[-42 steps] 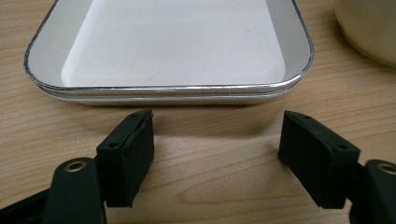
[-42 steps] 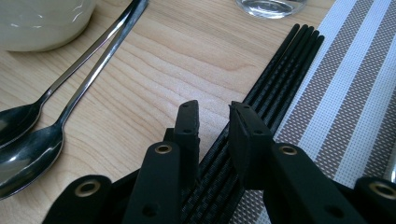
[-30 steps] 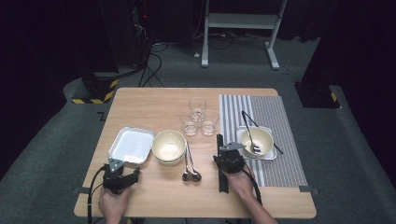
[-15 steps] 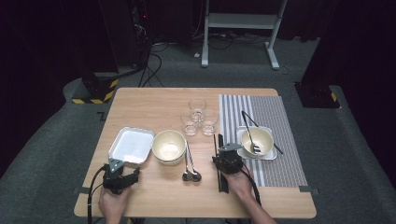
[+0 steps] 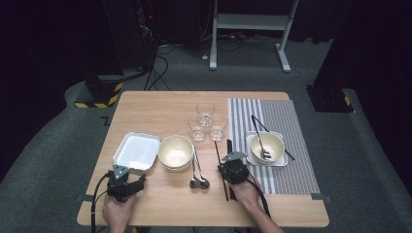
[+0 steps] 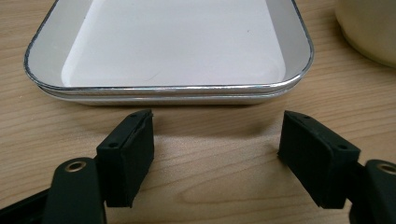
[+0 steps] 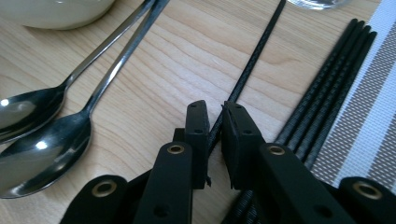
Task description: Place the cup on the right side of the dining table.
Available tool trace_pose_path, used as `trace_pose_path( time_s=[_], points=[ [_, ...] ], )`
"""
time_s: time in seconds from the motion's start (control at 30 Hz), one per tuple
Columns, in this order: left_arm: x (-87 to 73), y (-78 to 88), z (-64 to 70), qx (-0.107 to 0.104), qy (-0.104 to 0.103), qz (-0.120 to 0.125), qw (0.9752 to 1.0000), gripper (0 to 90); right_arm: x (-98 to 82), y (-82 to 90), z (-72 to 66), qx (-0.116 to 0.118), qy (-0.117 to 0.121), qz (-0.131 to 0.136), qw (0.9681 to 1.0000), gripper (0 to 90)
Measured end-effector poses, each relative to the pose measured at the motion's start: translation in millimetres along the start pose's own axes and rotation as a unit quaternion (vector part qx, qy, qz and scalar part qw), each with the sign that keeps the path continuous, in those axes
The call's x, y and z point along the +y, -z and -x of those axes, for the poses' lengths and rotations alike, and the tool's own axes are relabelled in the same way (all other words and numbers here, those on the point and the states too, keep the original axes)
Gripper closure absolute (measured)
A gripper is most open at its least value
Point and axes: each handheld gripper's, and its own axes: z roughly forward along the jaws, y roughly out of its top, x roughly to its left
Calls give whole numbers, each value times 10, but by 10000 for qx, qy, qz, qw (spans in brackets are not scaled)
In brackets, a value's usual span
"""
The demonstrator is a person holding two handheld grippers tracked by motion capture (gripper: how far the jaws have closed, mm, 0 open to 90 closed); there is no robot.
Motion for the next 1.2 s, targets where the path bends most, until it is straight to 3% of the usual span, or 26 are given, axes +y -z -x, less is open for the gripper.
trace_pose_path(
  time_s=[0.8, 0.97, 1.2],
  points=[
    [0, 0, 0, -3, 1, 0, 10000, 267, 110, -112, -190, 138, 212, -2, 9997, 830],
    [0, -1, 1, -6, 18, 13, 10000, 267, 134, -137, -195, 185, 108, 0, 9998, 833],
    [-1, 0, 0, -14, 18, 10, 10000, 266, 193, -179, -208, 192, 144, -55, 9997, 836]
  ],
)
